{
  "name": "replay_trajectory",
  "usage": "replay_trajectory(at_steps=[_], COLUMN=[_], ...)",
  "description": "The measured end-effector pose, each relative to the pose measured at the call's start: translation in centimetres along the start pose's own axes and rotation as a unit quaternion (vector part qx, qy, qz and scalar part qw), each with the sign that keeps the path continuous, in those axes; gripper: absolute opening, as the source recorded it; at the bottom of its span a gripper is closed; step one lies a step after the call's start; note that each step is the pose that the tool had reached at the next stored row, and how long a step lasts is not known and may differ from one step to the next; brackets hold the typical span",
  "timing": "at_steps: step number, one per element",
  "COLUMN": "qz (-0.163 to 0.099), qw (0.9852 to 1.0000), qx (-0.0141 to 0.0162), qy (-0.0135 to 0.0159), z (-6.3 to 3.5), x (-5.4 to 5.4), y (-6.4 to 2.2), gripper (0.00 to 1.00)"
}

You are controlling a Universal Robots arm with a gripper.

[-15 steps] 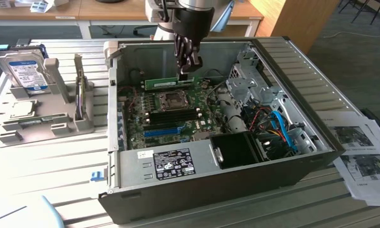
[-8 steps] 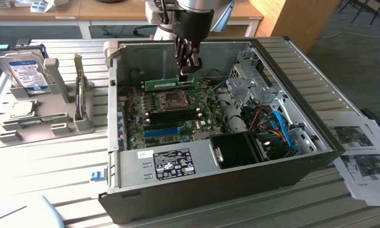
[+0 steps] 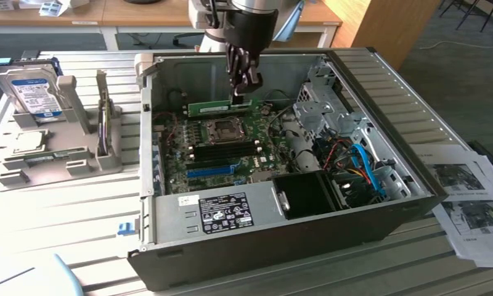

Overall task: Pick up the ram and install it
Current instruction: 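Pick up the ram and move it above insertion slot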

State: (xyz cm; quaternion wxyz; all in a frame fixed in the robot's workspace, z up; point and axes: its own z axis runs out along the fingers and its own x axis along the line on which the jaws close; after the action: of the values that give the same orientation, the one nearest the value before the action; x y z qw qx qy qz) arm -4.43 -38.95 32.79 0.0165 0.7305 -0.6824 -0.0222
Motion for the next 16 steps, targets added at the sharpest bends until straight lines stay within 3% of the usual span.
replay_trajectory(at_steps=[9, 16], qz=[0.0, 0.0], qw=[1.0, 1.0], qx=[0.0, 0.0], qy=[0.0, 0.0001], z=[-1.29, -1.38], x=[0.0, 0.0], y=[-0.02, -0.02], gripper=[0.11, 0.11])
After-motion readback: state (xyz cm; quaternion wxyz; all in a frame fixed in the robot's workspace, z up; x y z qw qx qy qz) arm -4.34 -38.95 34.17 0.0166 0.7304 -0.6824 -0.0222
